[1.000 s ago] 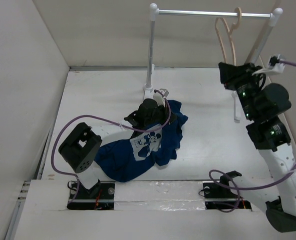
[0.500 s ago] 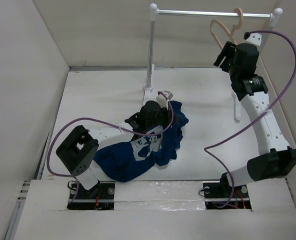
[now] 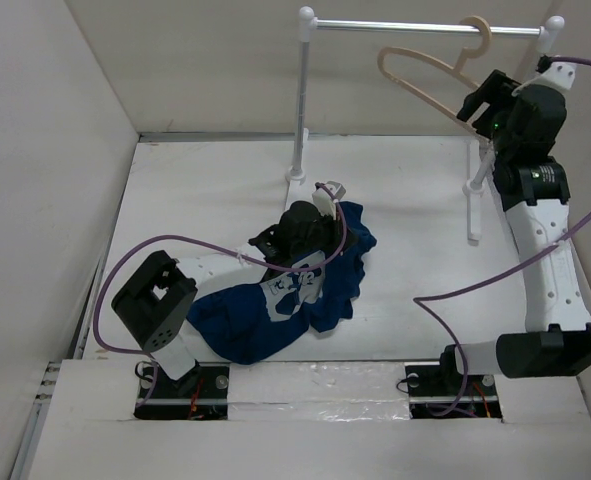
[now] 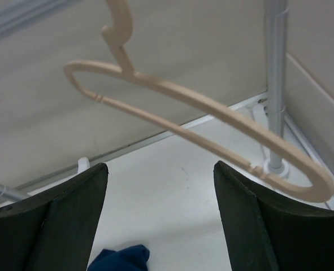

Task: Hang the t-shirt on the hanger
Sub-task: Pick up the hanger from the clothesline.

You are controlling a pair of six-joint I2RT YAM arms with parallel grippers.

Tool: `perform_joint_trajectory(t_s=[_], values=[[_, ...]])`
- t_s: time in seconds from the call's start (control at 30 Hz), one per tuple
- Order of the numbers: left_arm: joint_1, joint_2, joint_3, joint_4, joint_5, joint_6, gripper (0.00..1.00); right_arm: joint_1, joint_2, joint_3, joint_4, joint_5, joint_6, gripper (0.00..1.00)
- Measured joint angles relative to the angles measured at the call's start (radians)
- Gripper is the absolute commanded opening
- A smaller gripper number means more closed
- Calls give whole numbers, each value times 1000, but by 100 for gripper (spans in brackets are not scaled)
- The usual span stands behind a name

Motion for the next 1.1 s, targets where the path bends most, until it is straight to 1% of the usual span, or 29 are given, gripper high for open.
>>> perform_joint_trajectory(t_s=[0.03,0.13,0.2,0.23,0.4,0.5,0.6,0.7,0.73,0.8,0.83,0.9,0.93,1.0,1.1], values=[[0,0,0,0,0,0,0,-22,-5,5,7,-5,6,88],[0,0,-1,0,3,0,0,-80,-8,13,32,-18,17,95],[0,0,-3,1,4,0,0,-121,3,18,47,-43,27,95],[0,0,-3,0,5,0,0,-140,15,27,49,-59,31,98],[0,0,-5,1,7,0,0,-206,108,80,58,-162,43,98],[0,0,-5,1,7,1,0,-217,153,78,61,-267,46,96],[0,0,-5,1,9,1,0,-216,163,47,73,-359,58,87],[0,0,-5,1,11,1,0,-215,157,10,96,-378,61,78],[0,0,-5,1,12,0,0,-215,154,0,103,-379,62,69],[0,0,-5,2,13,0,0,-215,153,-9,108,-378,64,61],[0,0,-5,2,14,1,0,-213,153,-9,108,-377,66,54],[0,0,-5,2,15,0,0,-207,153,-9,111,-372,68,50],[0,0,-5,2,16,1,0,-200,153,-9,114,-369,69,42],[0,0,-5,2,18,0,0,-187,153,-9,115,-361,65,35],[0,0,-5,3,23,0,0,-164,153,-9,115,-349,59,29]])
